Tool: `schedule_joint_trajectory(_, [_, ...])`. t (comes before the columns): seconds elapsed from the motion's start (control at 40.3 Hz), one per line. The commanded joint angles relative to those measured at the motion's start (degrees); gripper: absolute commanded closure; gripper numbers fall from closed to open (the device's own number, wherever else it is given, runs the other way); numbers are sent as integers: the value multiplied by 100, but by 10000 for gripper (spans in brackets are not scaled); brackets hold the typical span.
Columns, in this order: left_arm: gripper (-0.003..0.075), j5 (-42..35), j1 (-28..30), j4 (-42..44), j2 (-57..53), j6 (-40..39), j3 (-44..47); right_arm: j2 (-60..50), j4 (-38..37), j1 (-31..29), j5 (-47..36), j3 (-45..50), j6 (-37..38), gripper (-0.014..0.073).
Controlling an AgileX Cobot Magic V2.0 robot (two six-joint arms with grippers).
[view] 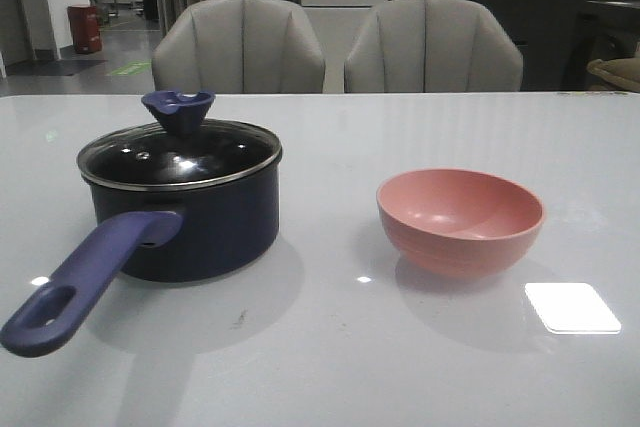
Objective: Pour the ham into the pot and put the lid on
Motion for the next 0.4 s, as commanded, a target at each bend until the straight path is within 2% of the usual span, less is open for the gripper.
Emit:
schedule_joint_trajectory(0.0, [589,-479,10,-51,-100,-15,127,-113,-67,-96,-449,-28,-5,437])
schedule_joint_trajectory(0.149, [589,-479,10,-51,-100,-15,127,-113,-67,-422,-449,-28,-5,437])
schedule_joint_trajectory(0.372, [589,-479,10,-51,-100,-15,127,-113,-67,-465,-449,-28,-5,437])
